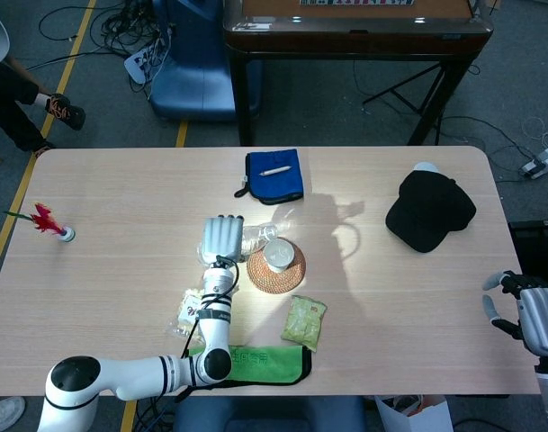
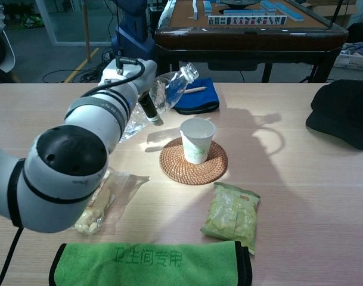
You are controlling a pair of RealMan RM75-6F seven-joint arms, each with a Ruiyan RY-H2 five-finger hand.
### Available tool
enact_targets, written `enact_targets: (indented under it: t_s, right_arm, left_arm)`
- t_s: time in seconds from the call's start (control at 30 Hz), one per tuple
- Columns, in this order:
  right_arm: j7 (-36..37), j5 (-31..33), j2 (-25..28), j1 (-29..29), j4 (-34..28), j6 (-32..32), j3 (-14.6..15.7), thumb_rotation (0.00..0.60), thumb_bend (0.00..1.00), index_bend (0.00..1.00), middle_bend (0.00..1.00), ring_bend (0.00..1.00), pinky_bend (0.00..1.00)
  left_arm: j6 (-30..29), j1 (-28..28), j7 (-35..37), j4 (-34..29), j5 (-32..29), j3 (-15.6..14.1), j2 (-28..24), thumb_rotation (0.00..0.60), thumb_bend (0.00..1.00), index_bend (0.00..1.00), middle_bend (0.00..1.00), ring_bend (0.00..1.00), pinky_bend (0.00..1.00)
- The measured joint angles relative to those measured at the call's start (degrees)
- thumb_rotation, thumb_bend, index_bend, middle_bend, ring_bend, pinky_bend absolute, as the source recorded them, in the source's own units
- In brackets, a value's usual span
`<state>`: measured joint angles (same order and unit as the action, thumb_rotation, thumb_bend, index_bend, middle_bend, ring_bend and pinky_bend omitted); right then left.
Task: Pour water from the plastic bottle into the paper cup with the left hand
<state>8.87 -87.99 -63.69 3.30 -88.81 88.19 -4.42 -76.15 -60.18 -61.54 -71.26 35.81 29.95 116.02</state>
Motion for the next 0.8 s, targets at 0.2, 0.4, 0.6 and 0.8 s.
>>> enact_targets:
  t_s: [0.2,0.4,0.6,0.8]
  right_arm:
    - [-0.6,-0.1,-0.2,0.1,0.0,-0.2,0.1,0.600,0.44,0.52,0.48,0.50,0.50]
    - [-1.0,0.0,-0.5,0.2,0.1,-0.5,0.2,0.600,0.44,0.52,0.48,0.50,0.50]
    - [-1.7,0.3,-0.8,0.4,0.3,-1.0,0.2,0.600,0.44,0.52,0.48,0.50,0.50]
    - [-2.1,0.2,-1.0,0.5,0.2,-1.1,0.3,0.600,0.44,0.52,0.48,0.50,0.50]
  left_arm:
    - [-0.4,3.7,10.0,-1.9,2.8,0.4,-2.1,0.600,0.08,0.71,0.79,0.59,0.63]
    - [-0.4,7.5,19.3,-2.9,5.1,0.5,-4.1,0.600,0.08,0.71,0.79,0.59,0.63]
    - [0.0,11.0,27.1,-3.5,7.4,0.1,-6.2,0.600,0.08,0.71,0.79,0.59,0.63]
    - [0.4,13.6,32.1,-4.5,8.2,0.1,-8.1,0.600,0.08,0.71,0.79,0.59,0.63]
